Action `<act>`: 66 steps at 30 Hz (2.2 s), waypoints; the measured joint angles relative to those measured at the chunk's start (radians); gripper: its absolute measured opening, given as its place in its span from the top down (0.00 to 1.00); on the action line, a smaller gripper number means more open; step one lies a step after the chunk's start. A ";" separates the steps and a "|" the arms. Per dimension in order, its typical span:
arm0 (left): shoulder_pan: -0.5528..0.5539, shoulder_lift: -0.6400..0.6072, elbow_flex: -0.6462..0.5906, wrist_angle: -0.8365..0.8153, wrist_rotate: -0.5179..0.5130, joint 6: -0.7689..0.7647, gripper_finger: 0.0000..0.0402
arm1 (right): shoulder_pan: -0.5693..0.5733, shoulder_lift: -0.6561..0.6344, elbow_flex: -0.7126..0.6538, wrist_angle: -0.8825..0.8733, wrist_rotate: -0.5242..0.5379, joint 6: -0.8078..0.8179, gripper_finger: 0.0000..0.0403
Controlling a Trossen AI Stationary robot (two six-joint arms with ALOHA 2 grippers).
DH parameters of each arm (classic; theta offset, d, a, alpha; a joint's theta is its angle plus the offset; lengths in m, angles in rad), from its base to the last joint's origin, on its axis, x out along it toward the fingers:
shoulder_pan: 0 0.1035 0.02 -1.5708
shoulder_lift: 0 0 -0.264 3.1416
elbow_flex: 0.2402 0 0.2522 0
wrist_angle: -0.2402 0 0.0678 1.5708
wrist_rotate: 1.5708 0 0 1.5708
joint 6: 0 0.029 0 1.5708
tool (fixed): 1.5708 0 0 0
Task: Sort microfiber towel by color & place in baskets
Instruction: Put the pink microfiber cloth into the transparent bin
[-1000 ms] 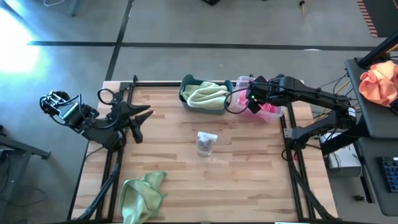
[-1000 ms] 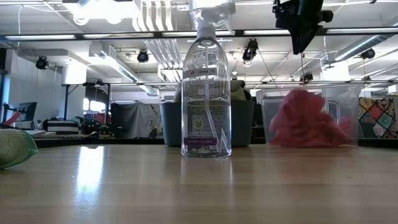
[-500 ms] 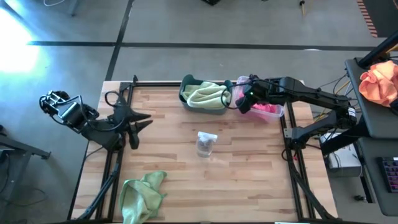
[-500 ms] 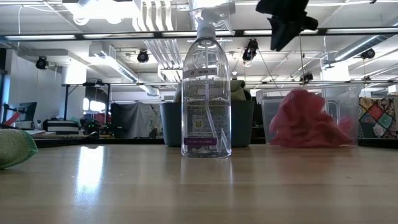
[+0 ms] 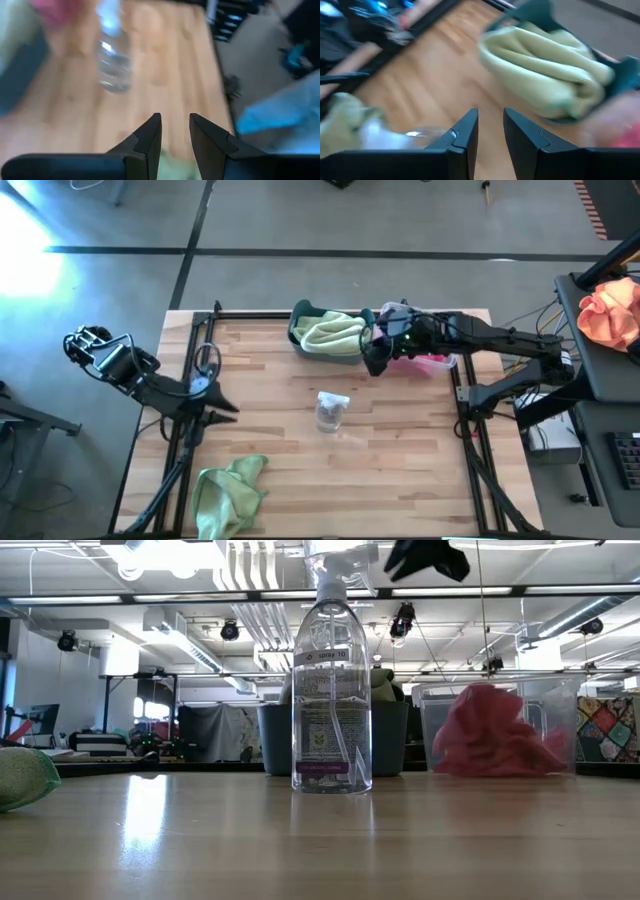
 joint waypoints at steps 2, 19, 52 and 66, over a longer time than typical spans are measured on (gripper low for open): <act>0.000 0.000 0.000 -0.020 0.063 -0.026 0.79 | 0.039 0.000 0.000 0.052 -0.001 0.007 0.79; -0.081 0.004 -0.052 -0.153 0.197 -0.224 0.79 | 0.350 0.000 0.000 0.374 0.125 0.051 0.82; -0.347 0.007 -0.515 0.301 0.338 -0.382 0.79 | 0.516 0.235 0.000 0.374 0.186 0.289 0.83; -0.346 0.008 -0.756 0.651 0.386 -0.398 0.79 | 0.517 0.220 0.000 0.549 0.187 0.212 0.84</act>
